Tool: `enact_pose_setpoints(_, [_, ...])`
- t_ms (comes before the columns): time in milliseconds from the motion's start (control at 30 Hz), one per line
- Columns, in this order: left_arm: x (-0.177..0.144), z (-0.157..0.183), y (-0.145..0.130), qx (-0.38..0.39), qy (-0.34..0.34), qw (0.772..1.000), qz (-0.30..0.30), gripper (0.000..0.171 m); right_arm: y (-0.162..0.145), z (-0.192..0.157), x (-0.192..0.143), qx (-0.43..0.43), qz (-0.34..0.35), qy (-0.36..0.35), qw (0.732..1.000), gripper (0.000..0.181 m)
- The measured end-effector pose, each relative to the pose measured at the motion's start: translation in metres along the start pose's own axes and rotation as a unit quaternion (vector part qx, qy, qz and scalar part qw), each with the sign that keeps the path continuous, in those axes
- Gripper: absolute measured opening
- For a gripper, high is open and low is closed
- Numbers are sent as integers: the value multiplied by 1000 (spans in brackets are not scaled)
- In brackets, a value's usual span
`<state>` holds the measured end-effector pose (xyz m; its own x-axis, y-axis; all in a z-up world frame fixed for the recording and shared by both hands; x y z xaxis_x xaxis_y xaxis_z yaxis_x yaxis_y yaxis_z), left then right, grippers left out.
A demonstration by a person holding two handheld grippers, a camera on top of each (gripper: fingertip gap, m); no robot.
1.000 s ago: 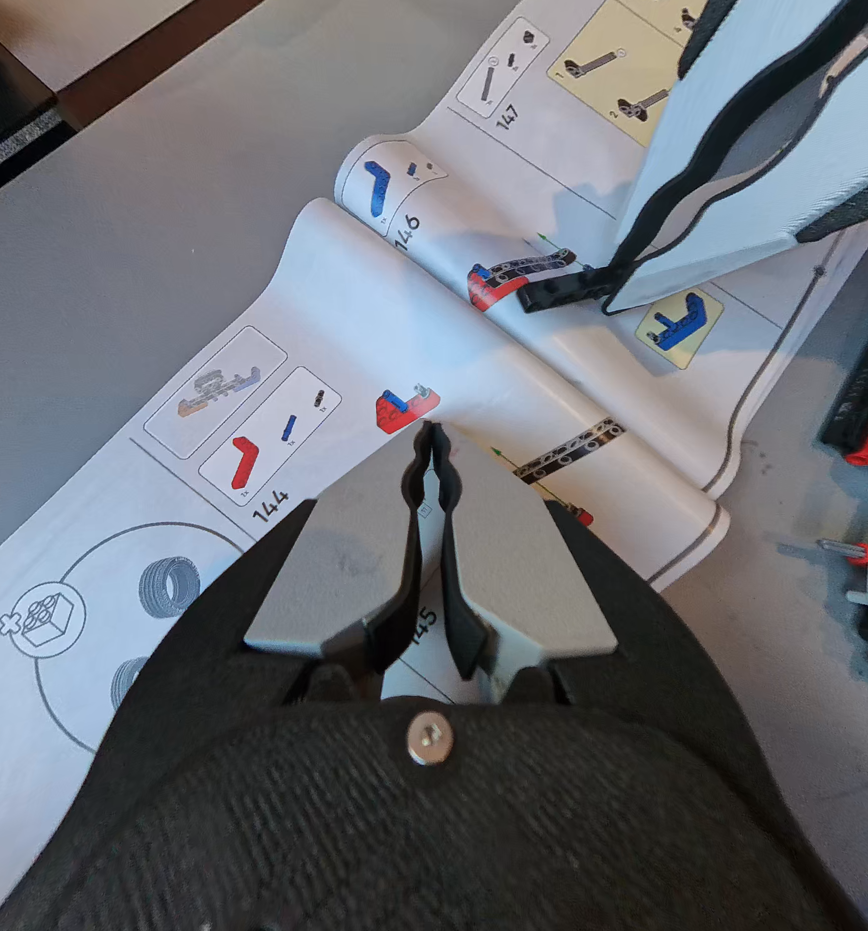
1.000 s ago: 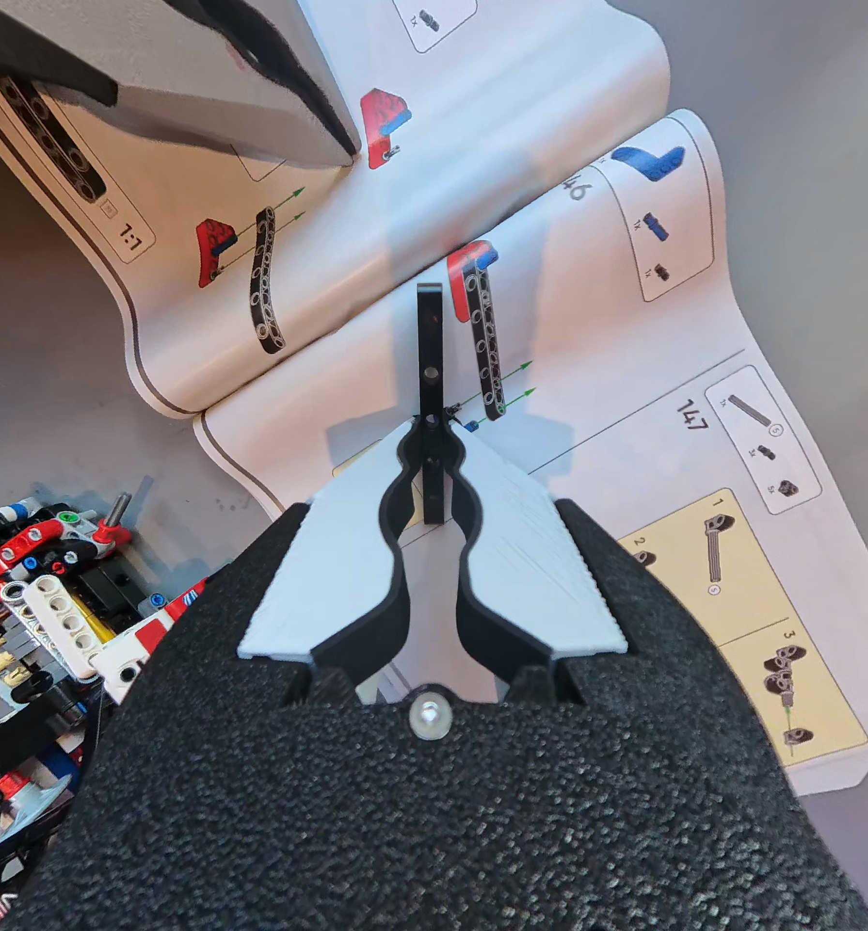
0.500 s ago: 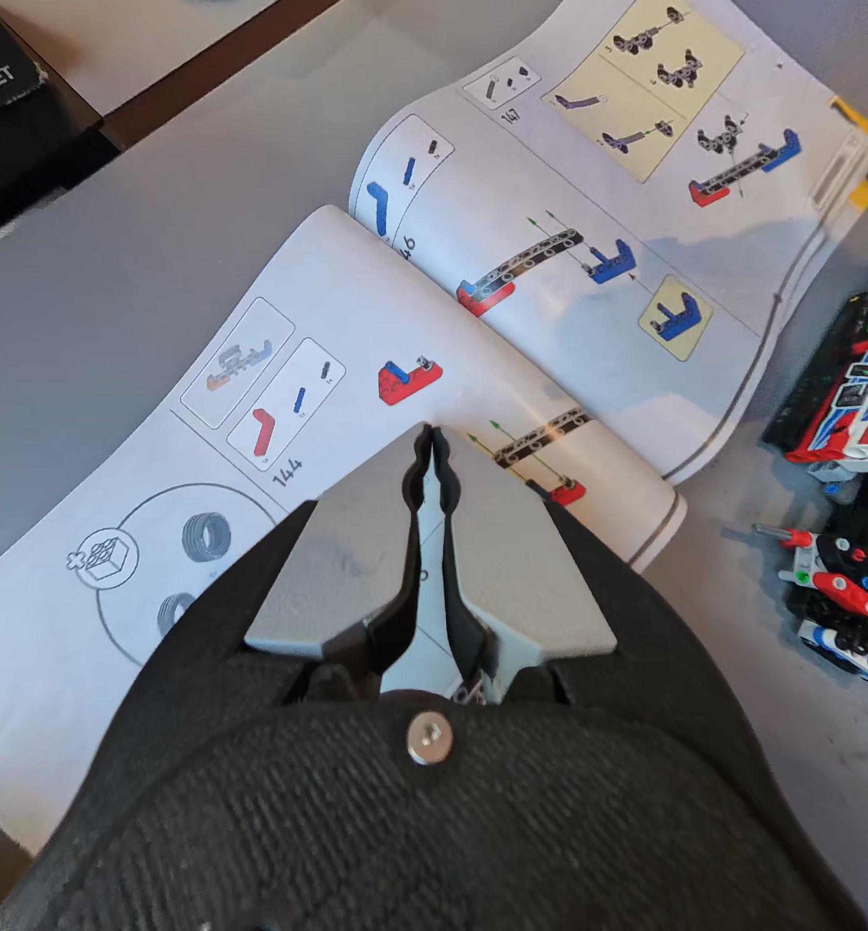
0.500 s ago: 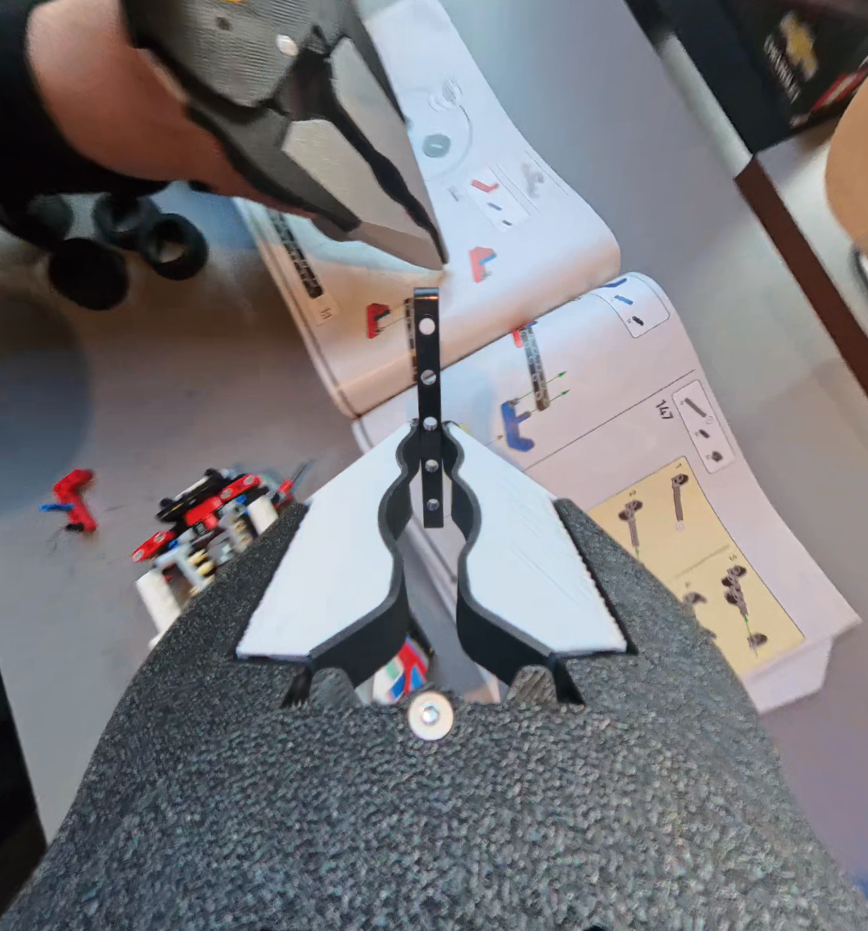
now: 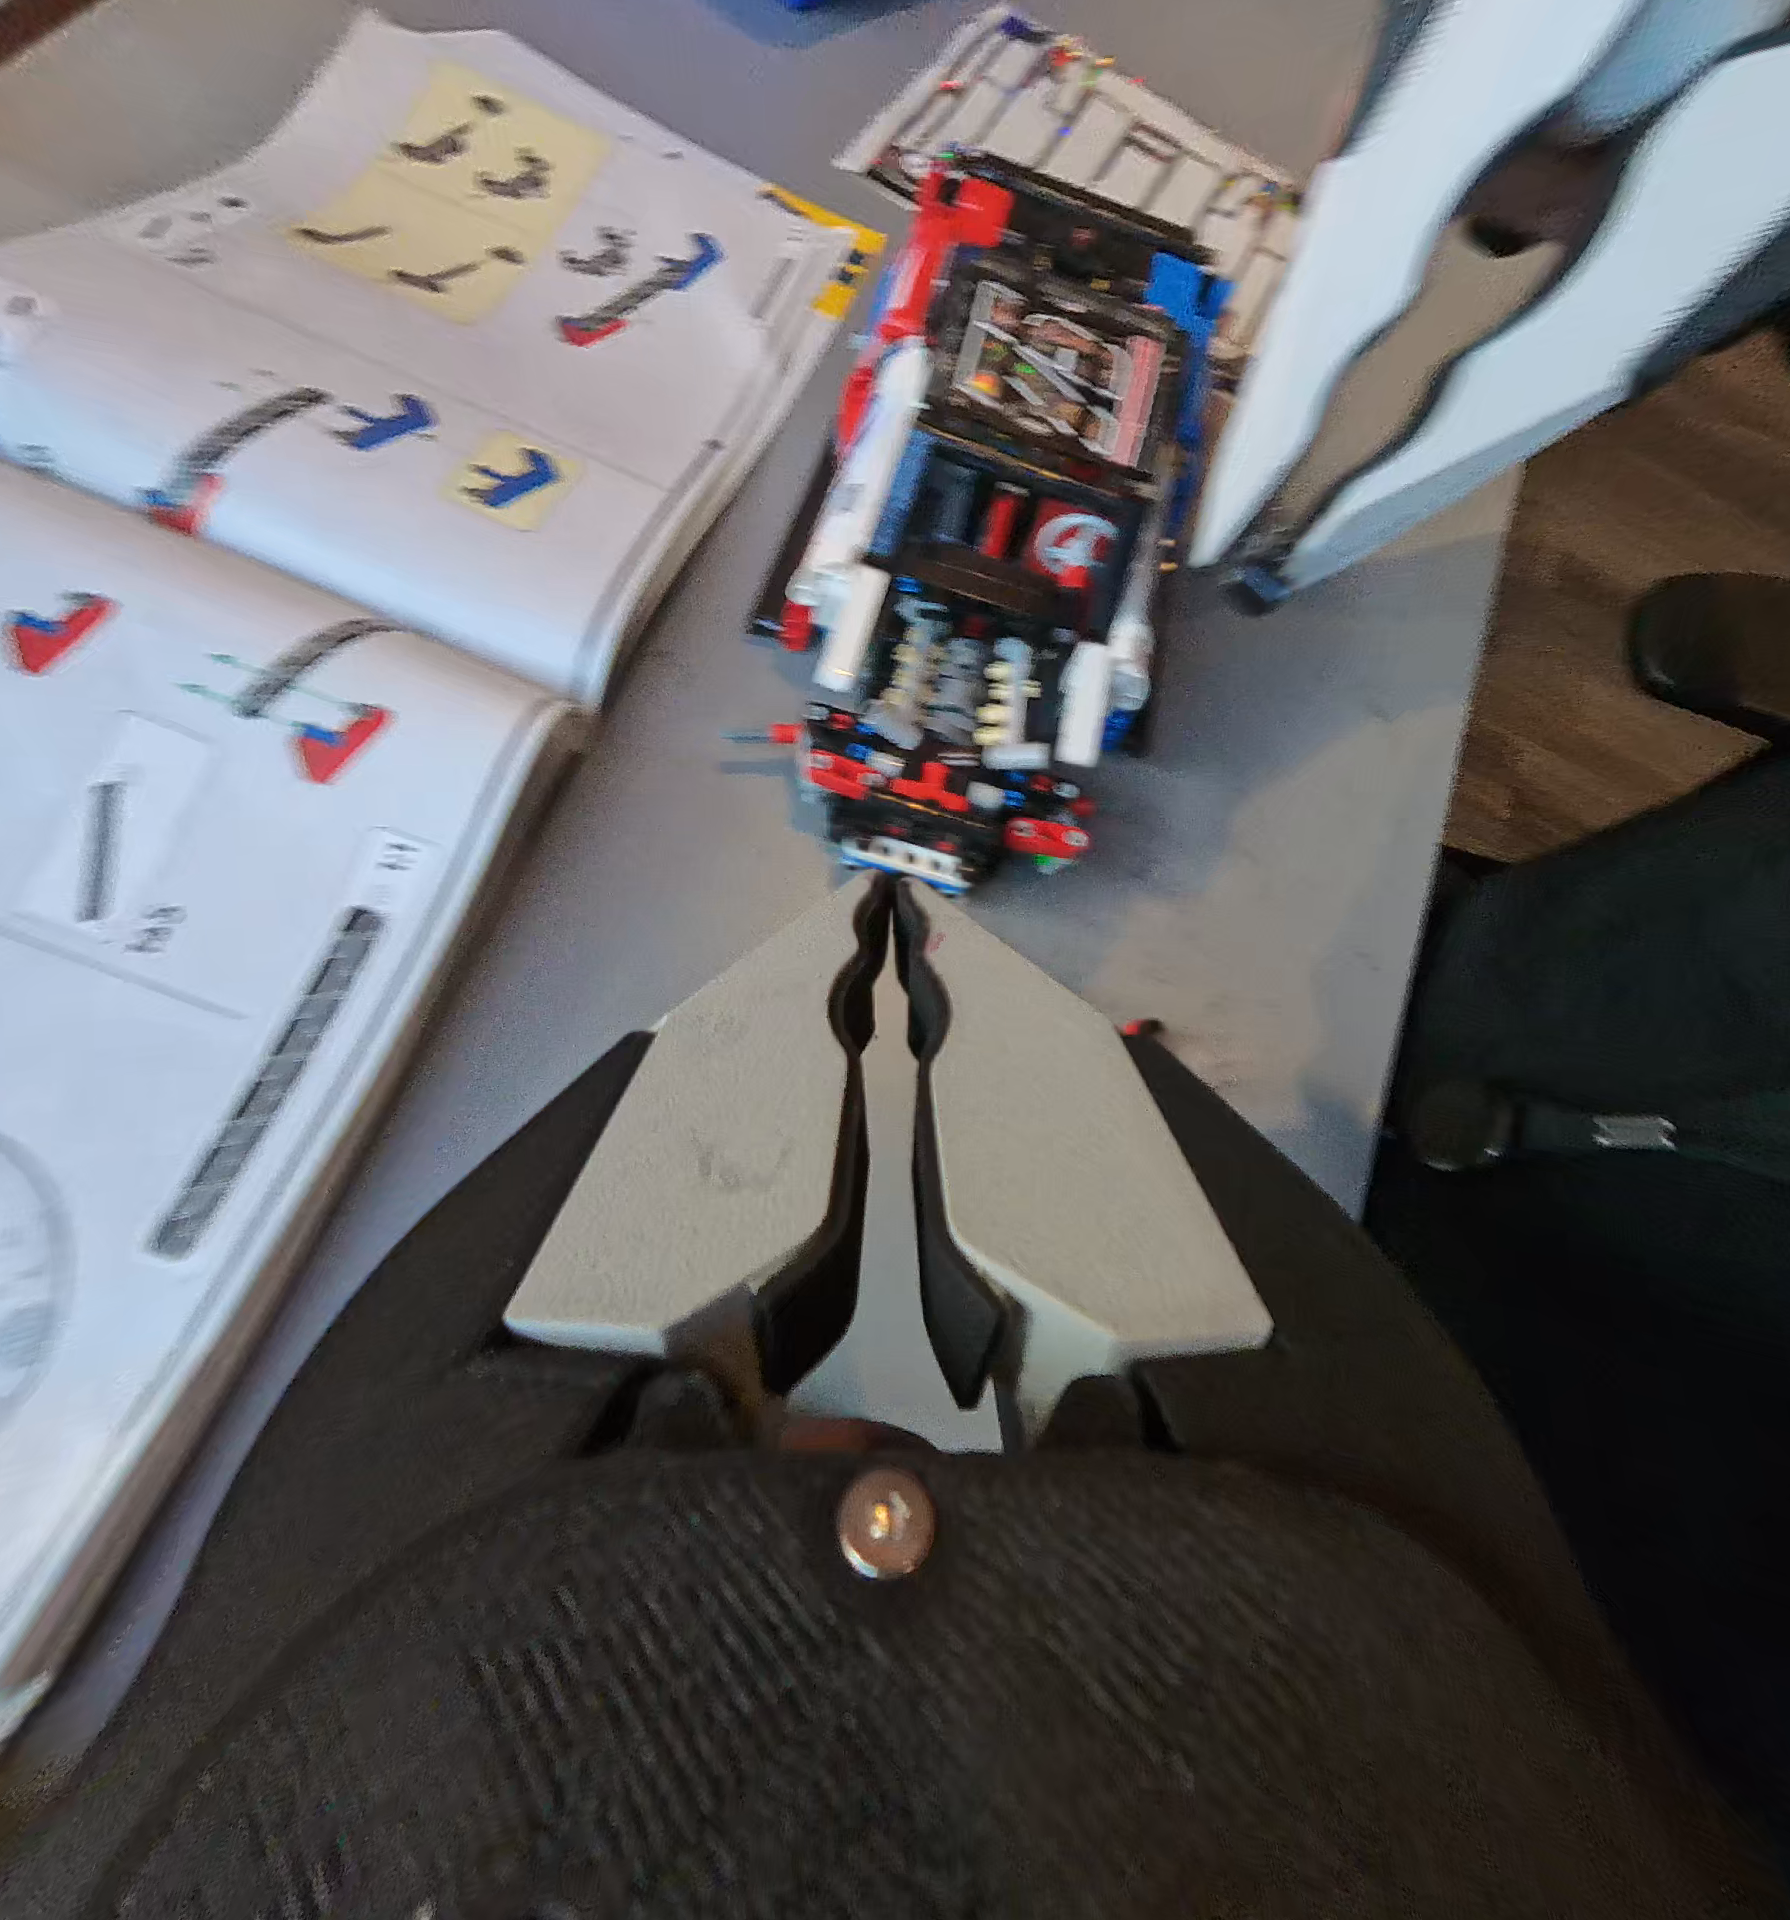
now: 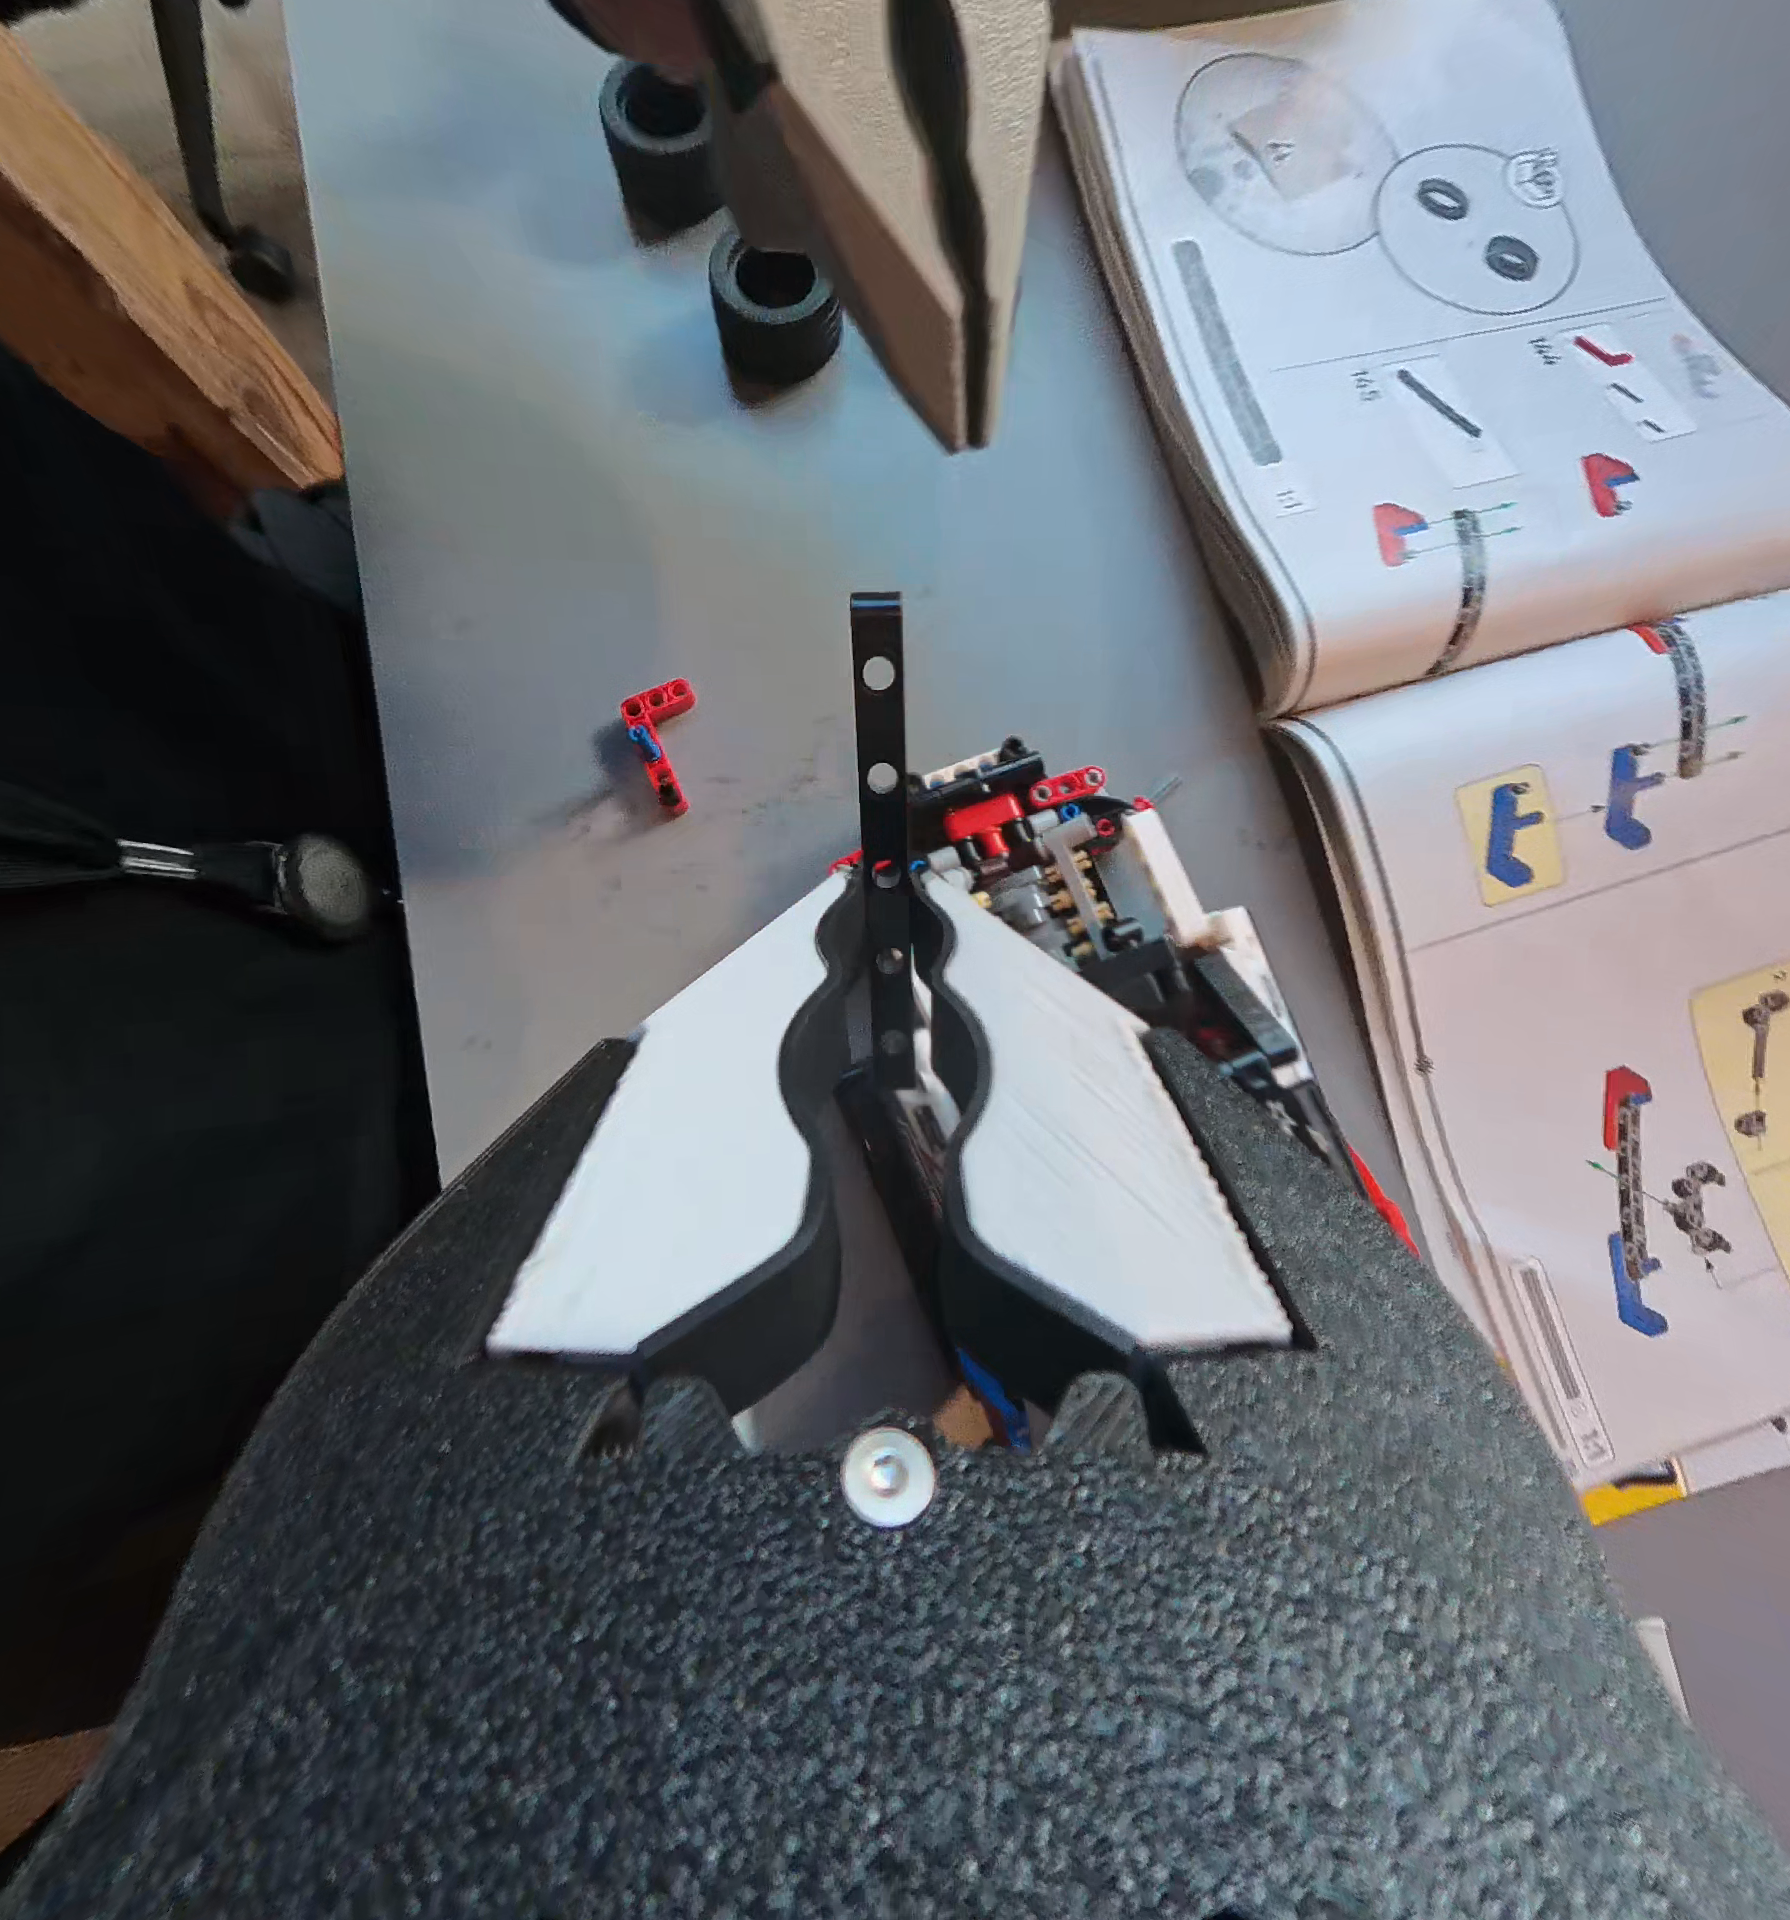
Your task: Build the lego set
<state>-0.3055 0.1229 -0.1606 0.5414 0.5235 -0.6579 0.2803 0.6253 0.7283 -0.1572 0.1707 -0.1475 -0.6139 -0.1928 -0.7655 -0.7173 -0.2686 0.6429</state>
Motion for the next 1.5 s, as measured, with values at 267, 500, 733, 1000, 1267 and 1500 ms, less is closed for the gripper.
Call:
enact_pose_setpoints(267, [18, 60, -30, 39, -79, 996, 14, 31, -4, -36, 40, -47, -19, 11, 999, 7])
enact_pose_setpoints(500, [17, 74, -29, 50, -109, 992, 43, 23, -5, -47, 49, -54, -32, 17, 998, 7])
enact_pose_setpoints(733, [20, 77, -36, 66, -107, 990, 63, 7, -8, -55, 54, -45, -26, 27, 998, 7])
enact_pose_setpoints(1000, [19, 69, -48, 39, -134, 984, 107, 7, -10, -56, 62, 9, 42, 44, 998, 10])
enact_pose_setpoints(1267, [12, 65, -37, 75, -130, 976, 157, 6, -12, -45, 45, 87, 139, 58, 985, 11])
enact_pose_setpoints(1500, [4, 69, -39, 121, -109, 968, 189, 6, -23, -45, 37, 118, 167, 76, 976, 15])
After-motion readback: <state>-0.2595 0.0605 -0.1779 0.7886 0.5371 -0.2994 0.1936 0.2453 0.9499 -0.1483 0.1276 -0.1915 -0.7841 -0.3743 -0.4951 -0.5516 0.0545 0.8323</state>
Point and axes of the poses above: each gripper's, where its closed fingertips meet, x out along the fingers, y out of its top, z = x × y across the jaws, the point moved 5 cm from there along -x, back along the fingers, and after that the axes turned 1 degree about -z, right-handed, at the moved point
